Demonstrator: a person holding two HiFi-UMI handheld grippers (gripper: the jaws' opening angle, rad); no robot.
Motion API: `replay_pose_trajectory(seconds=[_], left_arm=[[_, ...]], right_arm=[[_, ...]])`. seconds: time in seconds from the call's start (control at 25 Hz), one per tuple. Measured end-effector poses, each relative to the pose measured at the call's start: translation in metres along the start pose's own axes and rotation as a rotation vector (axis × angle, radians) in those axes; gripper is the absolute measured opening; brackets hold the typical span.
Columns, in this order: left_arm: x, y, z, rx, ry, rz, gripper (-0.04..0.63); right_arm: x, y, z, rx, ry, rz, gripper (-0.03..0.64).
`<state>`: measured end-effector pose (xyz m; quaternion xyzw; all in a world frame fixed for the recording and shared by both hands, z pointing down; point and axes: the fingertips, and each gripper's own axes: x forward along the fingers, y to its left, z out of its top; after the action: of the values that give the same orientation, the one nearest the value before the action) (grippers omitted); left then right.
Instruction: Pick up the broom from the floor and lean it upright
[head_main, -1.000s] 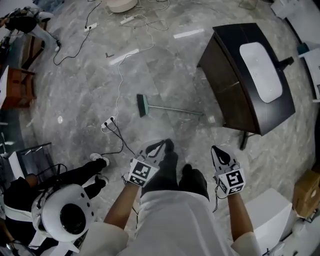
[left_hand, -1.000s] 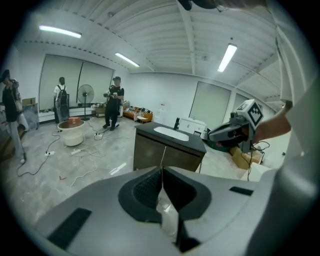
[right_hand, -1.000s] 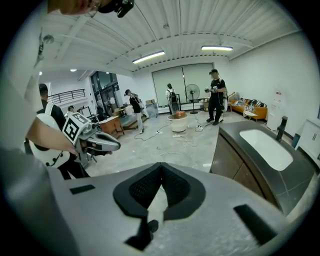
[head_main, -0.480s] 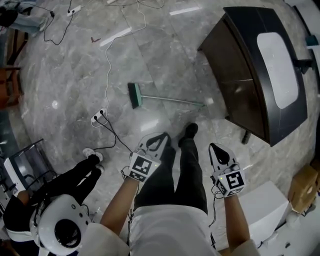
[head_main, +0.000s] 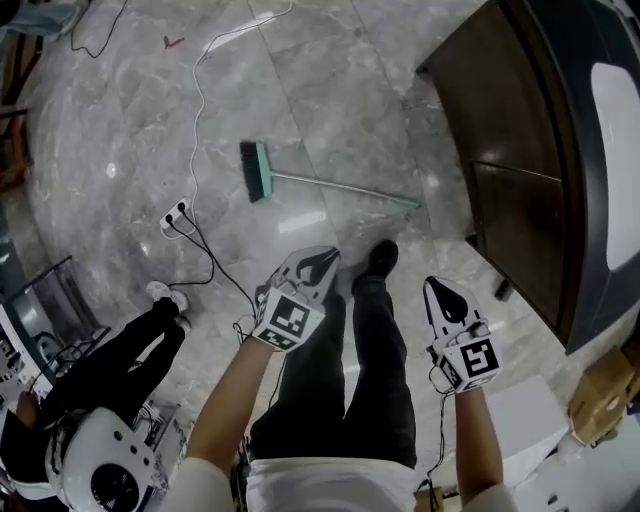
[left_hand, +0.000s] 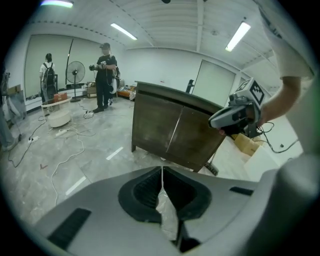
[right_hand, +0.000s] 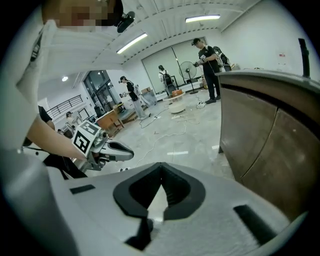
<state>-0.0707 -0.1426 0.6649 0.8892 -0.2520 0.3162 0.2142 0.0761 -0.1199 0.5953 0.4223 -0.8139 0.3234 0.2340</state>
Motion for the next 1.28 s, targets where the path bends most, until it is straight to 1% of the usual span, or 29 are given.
replay_pose_trajectory(seconds=[0.2, 0.36, 0.48, 0.6, 0.76, 0.88, 0.96, 1.12, 1.16, 1.24, 1.28], left_arm=[[0.078, 0.021, -0.062, 0.021, 0.034, -0.004, 0.011], [0.141, 0.029, -0.119, 0.057, 0.079, -0.038, 0.012], [0.187, 0.034, -0.156, 0.103, 0.126, -0.092, 0.012], [0.225, 0.04, -0.185, 0.163, 0.163, -0.149, 0.012], [0.27, 0.052, -0.214, 0.211, 0.18, -0.205, 0.014], [0.303, 0.063, -0.234, 0.265, 0.193, -0.243, 0.014], [0.322, 0.068, -0.25, 0.305, 0.224, -0.283, 0.014], [0.363, 0.074, -0.292, 0.386, 0.289, -0.368, 0.016], [0.372, 0.078, -0.303, 0.405, 0.304, -0.383, 0.031], [0.39, 0.084, -0.325, 0.438, 0.333, -0.406, 0.108], [0.397, 0.087, -0.335, 0.454, 0.343, -0.415, 0.109]], right_arm=[[0.055, -0.053, -0.061, -0.018, 0.024, 0.017, 0.0], [0.099, -0.096, -0.11, -0.024, 0.026, 0.027, 0.0], [0.133, -0.123, -0.139, -0.018, 0.023, 0.056, 0.0], [0.164, -0.145, -0.163, -0.02, 0.026, 0.103, 0.001], [0.198, -0.17, -0.194, -0.067, 0.036, 0.155, 0.001], [0.224, -0.189, -0.213, -0.109, 0.031, 0.186, 0.002], [0.241, -0.197, -0.223, -0.119, 0.022, 0.211, 0.002], [0.272, -0.208, -0.251, -0.145, 0.044, 0.269, 0.002], [0.28, -0.21, -0.258, -0.157, 0.054, 0.277, 0.002], [0.296, -0.213, -0.27, -0.169, 0.072, 0.283, 0.002], [0.302, -0.214, -0.276, -0.167, 0.076, 0.287, 0.002]])
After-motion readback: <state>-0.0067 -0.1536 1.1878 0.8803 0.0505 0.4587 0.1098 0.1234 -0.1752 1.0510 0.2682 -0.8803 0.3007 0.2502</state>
